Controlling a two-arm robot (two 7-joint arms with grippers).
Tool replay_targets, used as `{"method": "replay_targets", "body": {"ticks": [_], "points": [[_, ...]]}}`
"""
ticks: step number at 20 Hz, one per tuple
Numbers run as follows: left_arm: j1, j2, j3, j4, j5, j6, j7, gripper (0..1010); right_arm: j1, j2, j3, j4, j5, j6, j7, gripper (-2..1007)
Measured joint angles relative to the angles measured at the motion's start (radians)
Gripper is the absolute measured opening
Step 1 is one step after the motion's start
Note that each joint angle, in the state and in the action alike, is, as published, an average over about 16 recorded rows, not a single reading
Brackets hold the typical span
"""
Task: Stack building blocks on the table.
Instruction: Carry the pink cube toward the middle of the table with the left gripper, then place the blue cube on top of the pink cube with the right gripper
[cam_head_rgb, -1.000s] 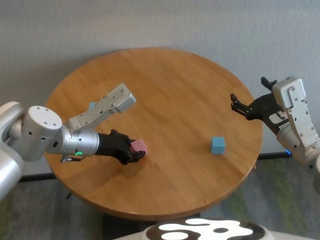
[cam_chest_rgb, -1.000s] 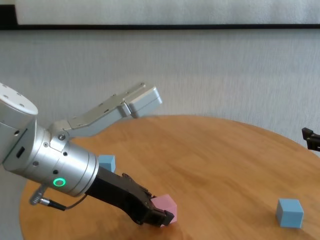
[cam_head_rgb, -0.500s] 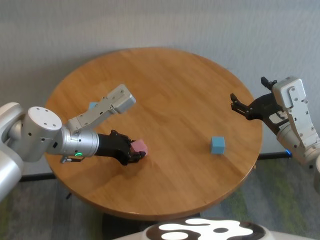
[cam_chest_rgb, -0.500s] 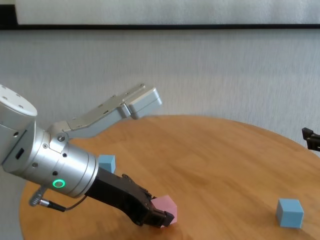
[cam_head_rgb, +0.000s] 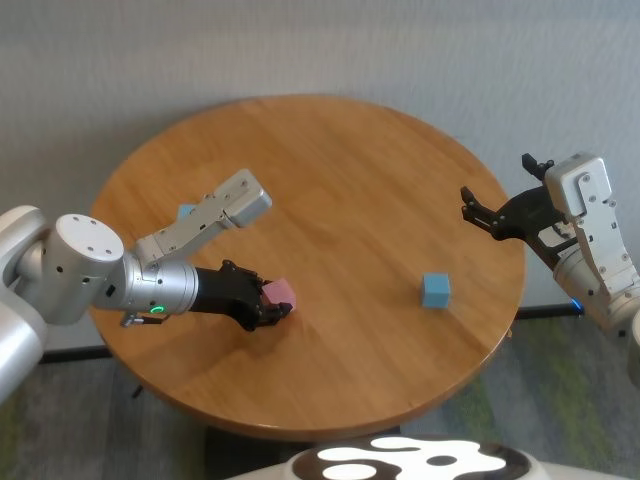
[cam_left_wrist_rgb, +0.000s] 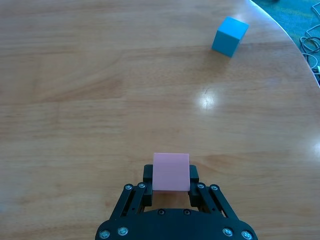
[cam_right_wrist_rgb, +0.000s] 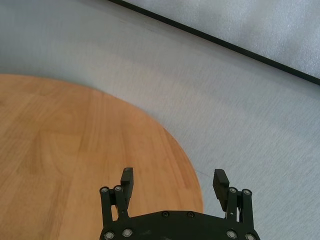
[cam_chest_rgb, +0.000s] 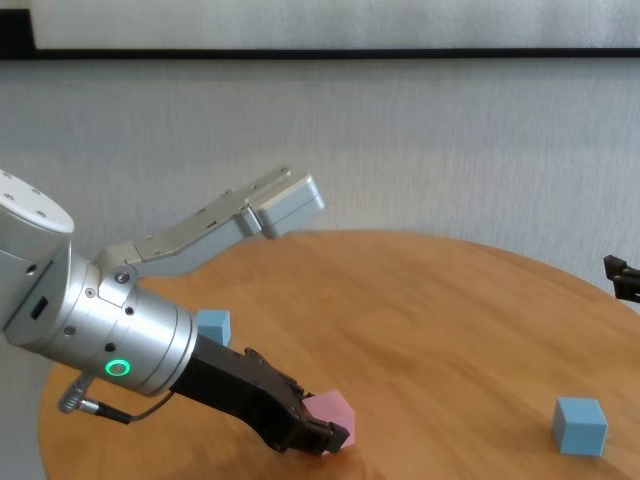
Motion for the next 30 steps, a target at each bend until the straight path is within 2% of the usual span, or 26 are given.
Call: {"method": "replay_targets", "body": {"ticks": [8,13,18,21,24,30], "points": [[0.001,0.001,0.0,-0.001,0.0,-0.002,0.001,478,0.0,0.0,0.0,0.0,0.0,0.0,0.0,1005],[0.004,0.002,-0.005,-0.005,-0.003,-0.002,0.004,593,0.0,0.0,0.0,0.0,0.0,0.0,0.0,1005],[0.016,0.007,-0.029,-0.022,-0.026,-0.001,0.016,749,0.0,0.0,0.0,0.0,0.0,0.0,0.0,1005],[0.031,0.013,-0.059,-0.042,-0.054,-0.003,0.032,836,0.0,0.0,0.0,0.0,0.0,0.0,0.0,1005],[0.055,0.02,-0.104,-0.07,-0.094,-0.013,0.058,902,0.0,0.0,0.0,0.0,0.0,0.0,0.0,1005],[0.122,0.037,-0.219,-0.132,-0.184,-0.059,0.148,982,0.0,0.0,0.0,0.0,0.0,0.0,0.0,1005]]}}
